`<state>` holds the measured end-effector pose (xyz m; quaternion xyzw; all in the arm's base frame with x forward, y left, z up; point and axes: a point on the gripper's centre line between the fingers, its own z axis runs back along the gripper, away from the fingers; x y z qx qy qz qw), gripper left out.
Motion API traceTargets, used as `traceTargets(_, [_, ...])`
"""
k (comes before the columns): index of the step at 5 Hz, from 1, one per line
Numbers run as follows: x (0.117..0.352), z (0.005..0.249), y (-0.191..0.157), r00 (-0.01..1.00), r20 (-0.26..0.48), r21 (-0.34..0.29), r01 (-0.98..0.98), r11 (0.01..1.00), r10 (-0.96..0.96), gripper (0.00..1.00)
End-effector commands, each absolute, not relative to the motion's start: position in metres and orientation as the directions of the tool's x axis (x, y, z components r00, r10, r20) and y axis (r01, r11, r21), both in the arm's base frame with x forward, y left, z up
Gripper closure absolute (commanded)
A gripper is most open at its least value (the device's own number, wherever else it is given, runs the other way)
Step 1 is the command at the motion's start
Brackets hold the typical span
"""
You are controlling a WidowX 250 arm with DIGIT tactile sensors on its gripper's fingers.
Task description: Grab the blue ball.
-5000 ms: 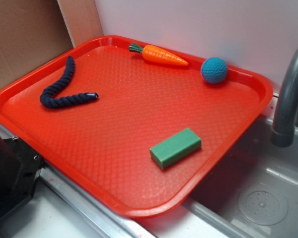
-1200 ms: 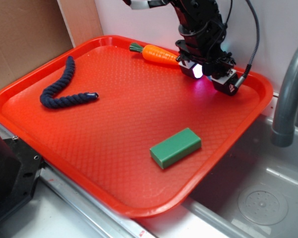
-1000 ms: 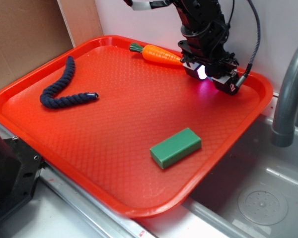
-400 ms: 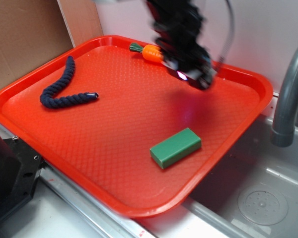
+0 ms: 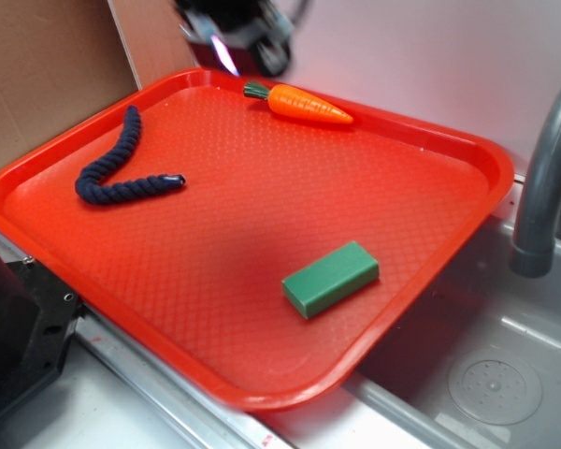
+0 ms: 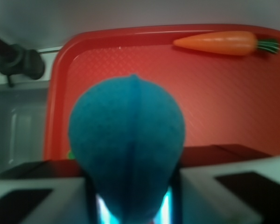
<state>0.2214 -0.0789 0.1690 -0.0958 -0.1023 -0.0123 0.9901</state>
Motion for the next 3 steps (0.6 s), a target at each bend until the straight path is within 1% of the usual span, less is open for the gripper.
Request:
traceTargets(1, [0.196,0.236,-0.068,0.96,0.28,-0.209,0.033,0.977,0.028,1.0])
traceTargets(2, [0.189,0.245,-0.057,0.961,0.27,-0.232,0.011,0.973,0.054,1.0])
traceTargets(3, [0.208,0.23,-0.059,0.975,0.214,-0.21,-0.008,0.978,0.054,1.0])
